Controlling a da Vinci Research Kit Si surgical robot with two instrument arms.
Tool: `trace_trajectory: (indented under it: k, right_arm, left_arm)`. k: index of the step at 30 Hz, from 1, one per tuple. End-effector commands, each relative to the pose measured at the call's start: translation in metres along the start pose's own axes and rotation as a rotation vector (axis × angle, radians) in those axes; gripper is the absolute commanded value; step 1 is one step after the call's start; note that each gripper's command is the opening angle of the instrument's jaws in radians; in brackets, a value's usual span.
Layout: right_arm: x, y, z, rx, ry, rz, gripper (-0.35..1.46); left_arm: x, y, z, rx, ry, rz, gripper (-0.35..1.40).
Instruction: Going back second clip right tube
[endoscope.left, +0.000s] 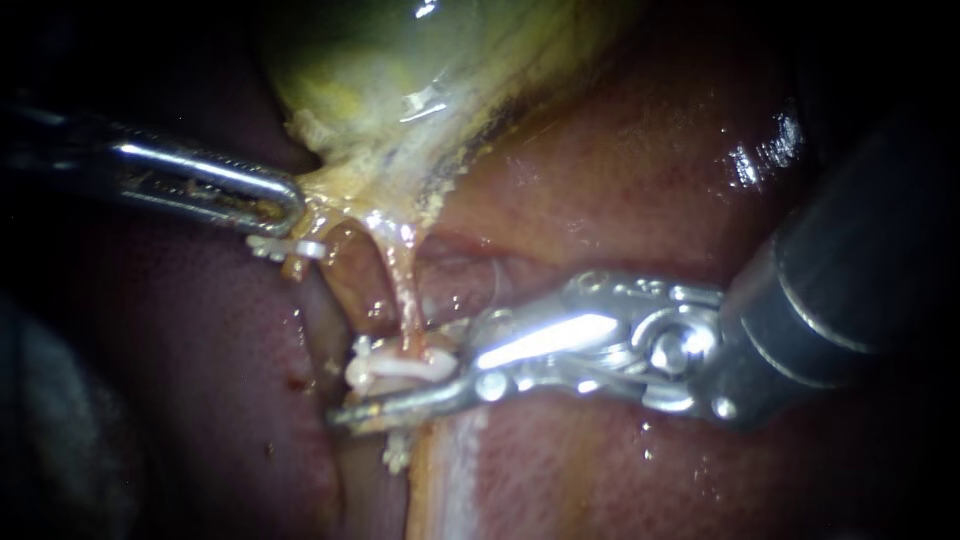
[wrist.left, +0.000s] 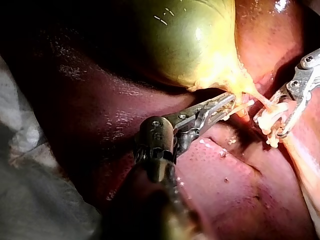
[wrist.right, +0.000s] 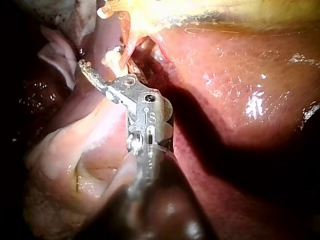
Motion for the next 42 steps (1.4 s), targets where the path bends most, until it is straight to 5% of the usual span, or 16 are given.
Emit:
trace_trajectory:
  k: [1, 11, 23, 27, 33, 42]
  right_arm:
    - [0.0, 0.0002, -0.0001, -0.003, 0.002, -0.016, 0.5]
    - [-0.0004, 0.0017, -0.0016, -0.03, 0.022, -0.11, 0.5]
    - [-0.0014, 0.0006, -0.0069, -0.023, 0.027, -0.322, 0.5]
    - [-0.0011, 0.0001, -0.0095, -0.034, 0.012, -0.383, 0.5]
    - [0.0005, -0.0008, -0.0135, -0.069, -0.069, -0.448, 0.5]
    - [0.0005, -0.0012, -0.0162, -0.068, -0.072, -0.481, 0.5]
  left_arm:
    - [0.0, -0.0001, 0.0001, 0.0, 0.0, 0.0, -0.35]
    - [0.0, 0.0, 0.0, 0.0, 0.0, 0.0, -0.35]
    - [-0.0001, 0.0, -0.0001, 0.0, 0.0, 0.0, -0.35]
    - [-0.0002, 0.0, -0.0002, -0.001, 0.0, 0.001, -0.35]
    - [-0.0002, 0.0, -0.0002, -0.001, 0.0, 0.001, -0.35]
    - [-0.0002, 0.0, -0.0002, -0.001, -0.001, 0.001, -0.35]
